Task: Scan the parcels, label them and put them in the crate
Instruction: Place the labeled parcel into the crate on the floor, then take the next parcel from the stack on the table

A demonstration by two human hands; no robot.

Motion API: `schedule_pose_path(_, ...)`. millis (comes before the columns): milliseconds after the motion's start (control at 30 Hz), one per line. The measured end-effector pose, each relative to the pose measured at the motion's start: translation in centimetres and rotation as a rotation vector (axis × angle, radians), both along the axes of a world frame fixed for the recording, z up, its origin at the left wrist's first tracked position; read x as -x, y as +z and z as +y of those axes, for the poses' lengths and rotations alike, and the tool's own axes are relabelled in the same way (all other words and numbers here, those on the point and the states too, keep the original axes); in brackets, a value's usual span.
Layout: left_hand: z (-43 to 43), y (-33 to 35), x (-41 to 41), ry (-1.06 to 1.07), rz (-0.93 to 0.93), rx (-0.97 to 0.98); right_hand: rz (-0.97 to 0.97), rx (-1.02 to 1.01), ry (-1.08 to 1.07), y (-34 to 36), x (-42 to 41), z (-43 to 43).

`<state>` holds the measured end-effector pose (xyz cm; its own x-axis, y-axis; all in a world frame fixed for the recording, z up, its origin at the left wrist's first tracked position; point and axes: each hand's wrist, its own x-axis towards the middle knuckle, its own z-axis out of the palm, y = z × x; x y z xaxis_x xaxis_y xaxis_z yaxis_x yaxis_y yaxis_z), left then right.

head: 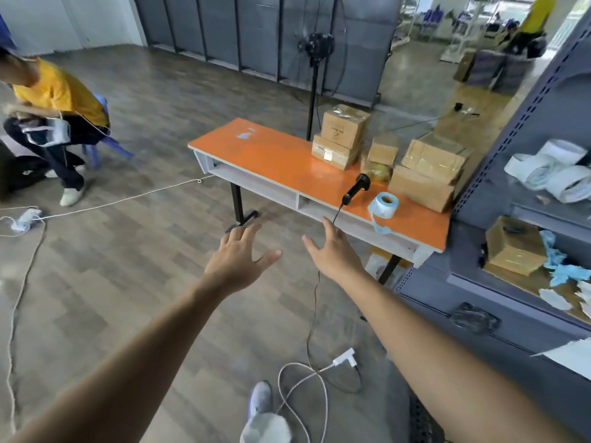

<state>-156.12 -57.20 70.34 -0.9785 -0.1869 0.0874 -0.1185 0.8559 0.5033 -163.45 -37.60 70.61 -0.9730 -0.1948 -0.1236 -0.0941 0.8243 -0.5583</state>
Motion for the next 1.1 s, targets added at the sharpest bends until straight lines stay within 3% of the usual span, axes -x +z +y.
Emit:
schedule_pose_path(233,-5.8,-1.5,13.6,-0.057,-0.038,0.071,0.021,0.134,-0.057,-2.4,12.1,-5.9)
schedule_pose_path(467,-9.4,-0.9,27.2,-0.117,-0.108,0.023,0.039,0.115,-0.164,-1.5,23.0,-8.1)
schedule_pose_path(800,-8.5,0.1,44.1,-0.336,-0.122,-0.028,0.040,0.041,-0.355,-0.5,35.1,-6.5)
schedule_pose_path(1100,-5.1,0.5,58.0,-0.625,-0.152,-0.107,0.024,0.042,-0.685,0.6,43.6,-4.9)
